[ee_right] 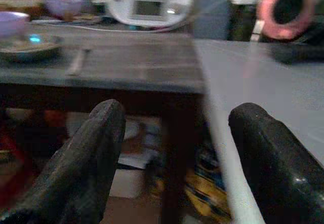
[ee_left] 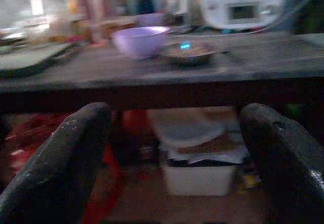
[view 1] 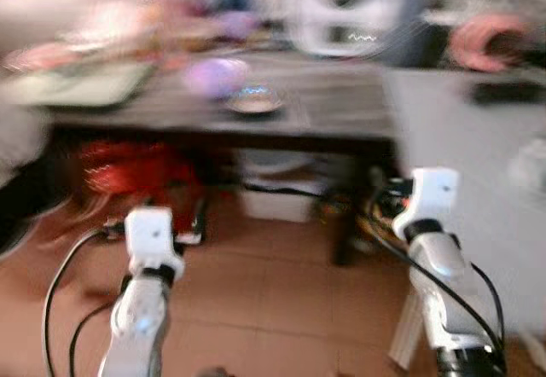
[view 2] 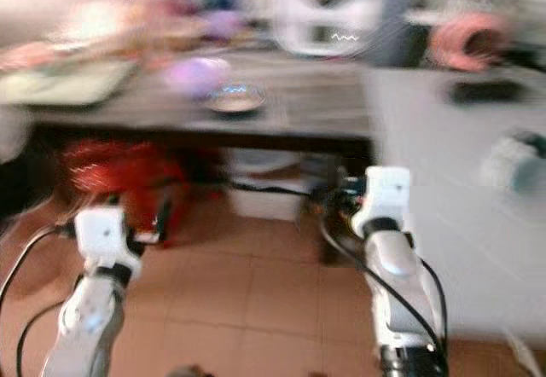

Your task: Setting the table

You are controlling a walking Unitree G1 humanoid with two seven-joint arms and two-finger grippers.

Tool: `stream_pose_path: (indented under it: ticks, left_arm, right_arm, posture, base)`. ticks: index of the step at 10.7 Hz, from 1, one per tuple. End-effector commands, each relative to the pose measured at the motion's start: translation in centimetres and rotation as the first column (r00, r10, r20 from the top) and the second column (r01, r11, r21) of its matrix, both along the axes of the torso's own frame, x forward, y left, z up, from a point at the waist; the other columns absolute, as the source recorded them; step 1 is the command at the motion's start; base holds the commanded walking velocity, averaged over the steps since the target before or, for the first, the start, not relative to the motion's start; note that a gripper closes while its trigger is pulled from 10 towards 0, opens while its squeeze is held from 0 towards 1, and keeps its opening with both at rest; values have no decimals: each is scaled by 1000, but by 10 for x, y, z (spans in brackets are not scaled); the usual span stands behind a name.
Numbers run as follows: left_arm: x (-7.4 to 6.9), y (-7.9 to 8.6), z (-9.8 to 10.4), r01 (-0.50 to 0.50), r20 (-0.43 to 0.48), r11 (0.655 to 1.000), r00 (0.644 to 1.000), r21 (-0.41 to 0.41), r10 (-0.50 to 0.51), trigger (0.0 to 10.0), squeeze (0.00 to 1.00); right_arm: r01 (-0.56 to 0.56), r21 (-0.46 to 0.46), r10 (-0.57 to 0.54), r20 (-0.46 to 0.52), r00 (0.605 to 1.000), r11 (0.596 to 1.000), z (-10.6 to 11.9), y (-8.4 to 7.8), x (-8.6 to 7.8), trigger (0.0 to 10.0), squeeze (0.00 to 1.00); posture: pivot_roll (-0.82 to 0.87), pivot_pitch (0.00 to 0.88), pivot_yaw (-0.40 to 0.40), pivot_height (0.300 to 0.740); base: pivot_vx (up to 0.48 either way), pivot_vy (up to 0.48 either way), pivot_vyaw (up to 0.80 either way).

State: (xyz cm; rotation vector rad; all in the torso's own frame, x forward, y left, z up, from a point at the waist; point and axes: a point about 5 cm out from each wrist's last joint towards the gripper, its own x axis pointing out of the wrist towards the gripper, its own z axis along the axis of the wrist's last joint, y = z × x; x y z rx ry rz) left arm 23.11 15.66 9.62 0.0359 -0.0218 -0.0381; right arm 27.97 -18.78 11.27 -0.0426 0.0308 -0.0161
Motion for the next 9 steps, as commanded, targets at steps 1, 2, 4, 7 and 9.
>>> stream_pose_path:
  ticks: [1, 2, 4, 7, 9]
  left_arm:
    - [1, 0, 3, 10, 11, 1000, 1000, 4, -10, 10000, 0]
    - [3, 1, 6, 10, 17, 1000, 1000, 4, -10, 10000, 0]
    - [3, 1, 7, 11, 22, 1000, 1000, 3, -11, 10000, 0]
    - [3, -1, 7, 17, 21, 1000, 1000, -2, -17, 10000, 0]
    - [3, 0, 7, 18, 21, 1000, 1000, -2, -18, 10000, 0]
  right_arm:
    - [-28, -2, 28, 23, 999, 1000, 6, 7, 5, 10000, 0]
    - [-44, 0, 44, 30, 999, 999, 8, 12, 5, 10000, 0]
    - [-75, 3, 75, 31, 997, 997, 8, 16, 6, 10000, 0]
    - [-109, 6, 109, 50, 993, 994, 14, 20, 9, 10000, 0]
    - [-115, 0, 115, 40, 993, 993, 14, 20, 10, 10000, 0]
  posture:
    - [59, 23, 34, 740]
    - [61, 20, 34, 740]
    - [66, 24, 31, 740]
    - [65, 30, 27, 740]
    - [65, 38, 26, 740]
  base:
    - [0, -322, 0]
    - [0, -319, -488]
    - [0, -319, 0]
    - [0, -382, 0]
    - [0, -382, 0]
